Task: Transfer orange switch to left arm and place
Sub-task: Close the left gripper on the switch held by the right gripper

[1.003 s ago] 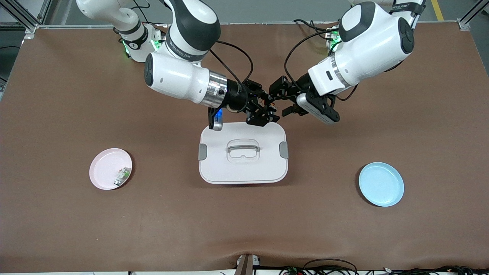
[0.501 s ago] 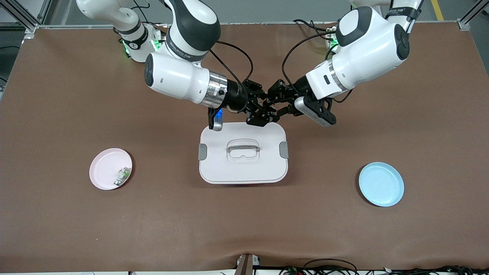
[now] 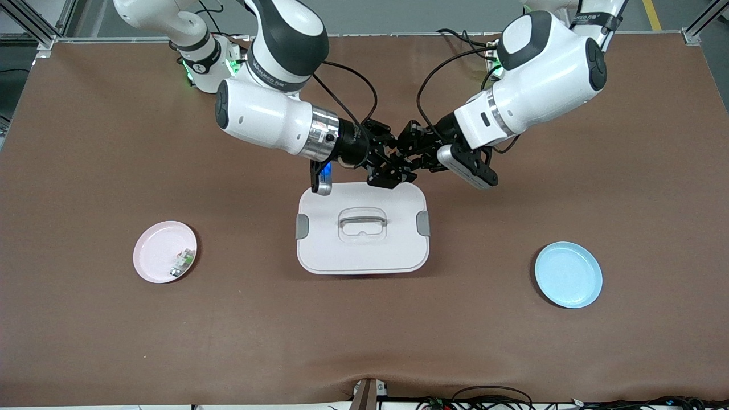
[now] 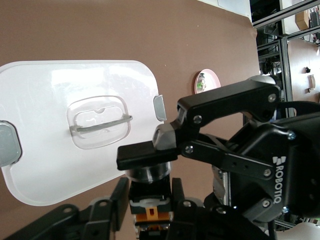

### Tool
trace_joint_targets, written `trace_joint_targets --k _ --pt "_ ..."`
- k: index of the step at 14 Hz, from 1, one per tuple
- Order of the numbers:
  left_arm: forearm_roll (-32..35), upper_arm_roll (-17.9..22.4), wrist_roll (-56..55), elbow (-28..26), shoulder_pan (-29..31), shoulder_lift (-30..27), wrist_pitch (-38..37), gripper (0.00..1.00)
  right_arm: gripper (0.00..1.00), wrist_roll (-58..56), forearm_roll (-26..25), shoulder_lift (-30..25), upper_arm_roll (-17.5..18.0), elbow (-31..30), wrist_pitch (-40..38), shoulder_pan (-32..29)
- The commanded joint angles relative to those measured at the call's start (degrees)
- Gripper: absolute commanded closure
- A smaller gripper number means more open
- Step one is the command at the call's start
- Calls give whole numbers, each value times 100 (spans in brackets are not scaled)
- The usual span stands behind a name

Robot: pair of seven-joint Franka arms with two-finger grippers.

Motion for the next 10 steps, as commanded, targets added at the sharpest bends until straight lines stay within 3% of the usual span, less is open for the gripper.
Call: trace_joint_targets --k 1,4,6,8,10 --pt "-91 -25 15 -20 -15 25 117 84 70 57 74 58 -51 139 12 52" --pt "-74 -25 15 -28 -15 34 117 99 69 57 74 58 -51 139 12 52" --pt "-12 -16 41 -37 -6 34 108 100 65 48 65 58 -51 139 12 60" --pt "-3 -16 24 -37 12 34 108 100 53 57 74 49 -51 139 12 52" --pt "6 -16 24 -55 29 34 99 100 21 57 82 49 -51 139 12 52"
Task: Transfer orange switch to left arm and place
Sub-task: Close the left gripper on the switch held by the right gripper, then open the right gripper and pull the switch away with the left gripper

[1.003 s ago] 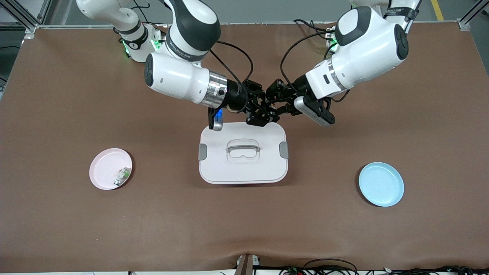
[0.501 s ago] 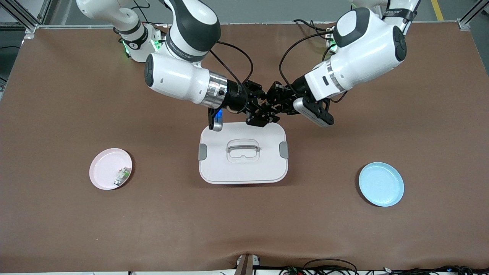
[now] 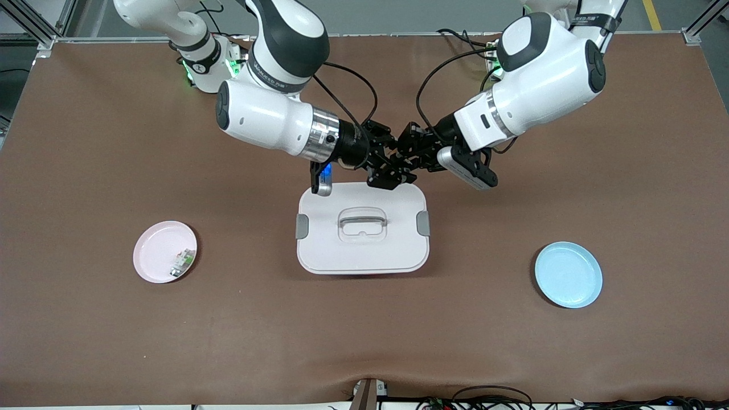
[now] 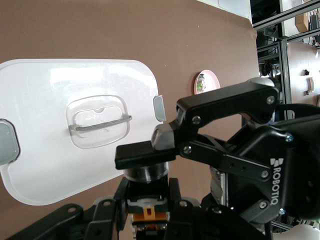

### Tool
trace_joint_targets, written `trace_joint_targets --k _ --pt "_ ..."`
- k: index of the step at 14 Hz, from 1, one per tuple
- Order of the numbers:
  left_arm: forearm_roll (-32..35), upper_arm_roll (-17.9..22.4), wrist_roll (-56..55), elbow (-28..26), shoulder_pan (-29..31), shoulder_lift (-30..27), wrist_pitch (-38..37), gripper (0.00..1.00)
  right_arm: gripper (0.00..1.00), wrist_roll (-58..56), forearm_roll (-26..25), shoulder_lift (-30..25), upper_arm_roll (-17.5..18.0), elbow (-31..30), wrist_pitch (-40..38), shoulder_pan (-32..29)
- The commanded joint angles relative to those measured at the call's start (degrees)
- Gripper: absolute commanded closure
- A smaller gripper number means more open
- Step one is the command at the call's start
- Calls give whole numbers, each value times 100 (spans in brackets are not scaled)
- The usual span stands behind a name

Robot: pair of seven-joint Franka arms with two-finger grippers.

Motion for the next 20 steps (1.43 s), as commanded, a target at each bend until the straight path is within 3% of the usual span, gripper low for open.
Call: trace_joint_targets --k 1,8,13,18,20 --pt "26 -16 79 -55 29 10 77 100 0 48 74 34 -50 138 -3 51" --pt "113 2 236 -178 256 54 34 100 0 -31 39 -45 -85 208 -126 -89" --pt "754 11 755 -178 757 97 -414 100 0 -1550 -769 -457 -103 -63 -1276 -396" --pt "1616 11 1773 -178 1469 457 -819 100 0 -3236 -2348 -1177 -103 -870 -2297 -880" --pt "2019 11 2221 -178 1785 633 -837 100 0 -3721 -3724 -1538 -94 -1424 -2218 -872"
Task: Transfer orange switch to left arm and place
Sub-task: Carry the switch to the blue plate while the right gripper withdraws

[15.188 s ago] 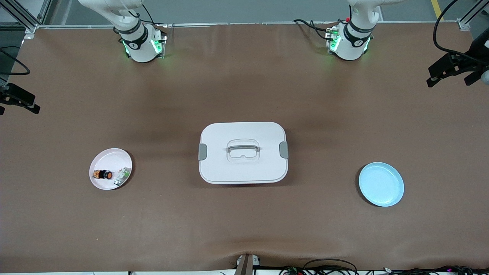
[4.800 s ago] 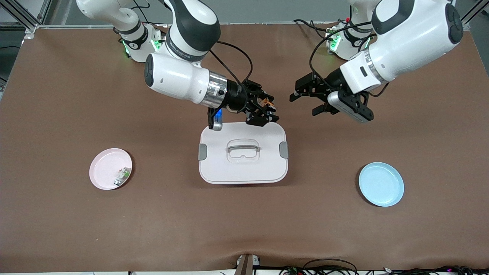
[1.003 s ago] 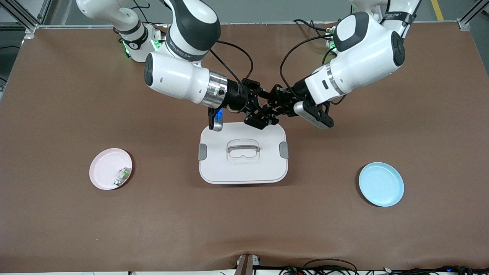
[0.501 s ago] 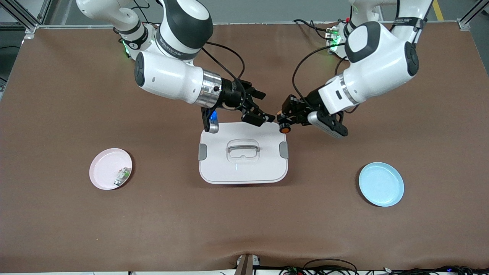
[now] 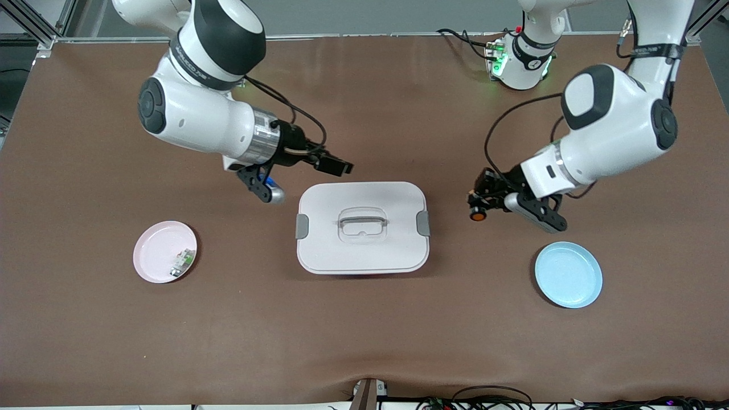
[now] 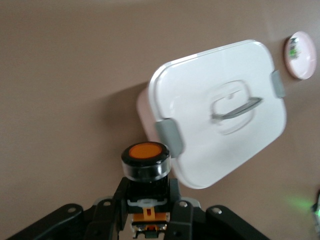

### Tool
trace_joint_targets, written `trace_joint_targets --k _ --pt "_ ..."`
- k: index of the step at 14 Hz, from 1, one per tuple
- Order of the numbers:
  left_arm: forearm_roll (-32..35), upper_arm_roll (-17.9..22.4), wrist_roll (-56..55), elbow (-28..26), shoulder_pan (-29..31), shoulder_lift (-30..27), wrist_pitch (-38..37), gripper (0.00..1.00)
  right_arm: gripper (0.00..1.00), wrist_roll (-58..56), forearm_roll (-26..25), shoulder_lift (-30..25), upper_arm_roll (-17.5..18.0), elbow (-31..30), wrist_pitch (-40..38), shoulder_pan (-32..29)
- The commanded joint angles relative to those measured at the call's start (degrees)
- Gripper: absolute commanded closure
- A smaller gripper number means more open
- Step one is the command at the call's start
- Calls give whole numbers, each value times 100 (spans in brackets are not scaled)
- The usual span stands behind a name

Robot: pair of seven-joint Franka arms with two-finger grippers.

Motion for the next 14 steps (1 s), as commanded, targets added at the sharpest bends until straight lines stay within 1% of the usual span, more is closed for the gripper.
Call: trace_joint_targets --k 1,2,3,5,7,8,10,12,14 --pt "396 -53 633 47 363 242 -95 100 0 -442 -1526 -685 86 -902 120 14" --pt "484 -53 818 55 477 364 -86 100 0 -460 -1932 -764 86 -1016 120 6" --pt "694 -53 986 81 591 487 -86 100 0 -616 -2127 -817 86 -1113 120 -3" --pt "1151 -45 1276 160 724 743 -43 100 0 -1291 -2269 -966 68 -1359 138 -248" --pt "1398 -36 1662 292 865 988 -34 100 0 -1959 -2436 -1159 68 -1613 138 -529" --pt "1573 -36 1847 336 935 1094 -7 100 0 -2241 -2646 -1256 68 -1745 138 -679" --pt "2143 -36 2216 398 1058 1314 89 100 0 -2751 -3024 -1449 77 -1956 138 -986" --pt "2714 -36 2716 407 1076 1507 282 100 0 -3462 -3105 -1608 77 -2115 103 -1451" --pt "3068 -36 3112 424 1189 1692 510 100 0 -3912 -3105 -1670 77 -2159 50 -1943"
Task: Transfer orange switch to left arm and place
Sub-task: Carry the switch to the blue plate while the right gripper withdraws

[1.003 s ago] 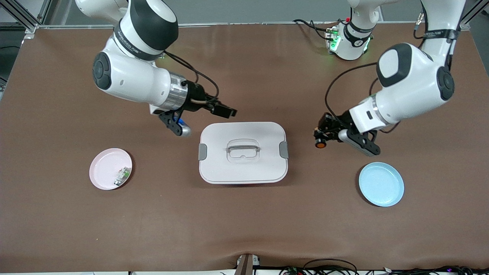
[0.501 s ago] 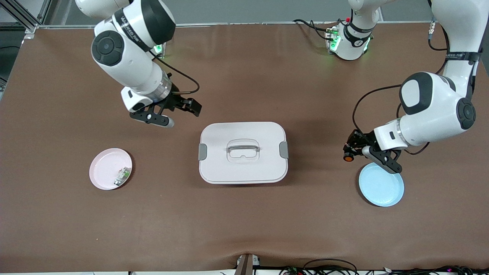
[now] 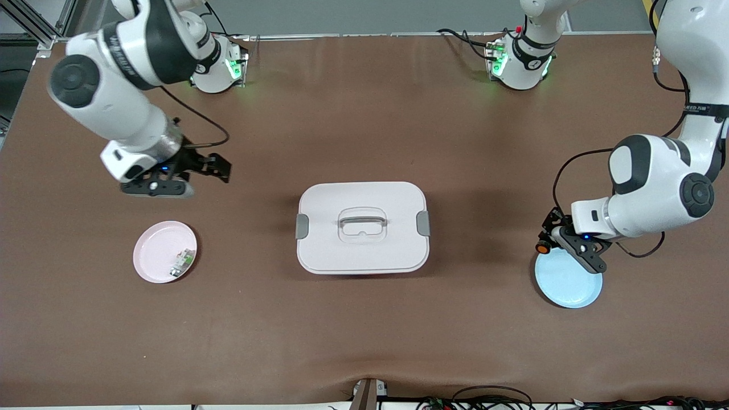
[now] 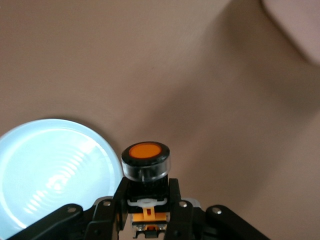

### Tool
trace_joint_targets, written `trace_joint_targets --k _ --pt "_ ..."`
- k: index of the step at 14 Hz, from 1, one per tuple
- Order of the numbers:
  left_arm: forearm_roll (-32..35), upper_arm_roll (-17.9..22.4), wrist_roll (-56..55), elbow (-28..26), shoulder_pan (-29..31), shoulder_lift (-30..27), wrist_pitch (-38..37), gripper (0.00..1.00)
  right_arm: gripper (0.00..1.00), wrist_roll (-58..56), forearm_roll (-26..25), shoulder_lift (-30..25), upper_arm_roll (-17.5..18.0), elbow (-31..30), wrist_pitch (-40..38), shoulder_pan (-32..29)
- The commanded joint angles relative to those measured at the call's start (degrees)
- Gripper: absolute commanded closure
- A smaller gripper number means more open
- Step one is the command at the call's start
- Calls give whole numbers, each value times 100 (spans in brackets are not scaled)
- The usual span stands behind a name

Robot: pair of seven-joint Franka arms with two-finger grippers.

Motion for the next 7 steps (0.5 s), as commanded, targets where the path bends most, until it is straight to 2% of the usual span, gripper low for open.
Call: trace_joint_targets --k 1,4,7 --pt "471 -54 618 124 154 298 273 100 0 -766 -97 -286 108 -259 -62 -739" --pt "1051 -45 1365 124 443 632 677 100 0 -1691 -97 -347 108 -189 -220 -1364" --pt "1404 -45 2191 124 690 905 985 100 0 -1728 -132 -321 108 249 -651 -1559"
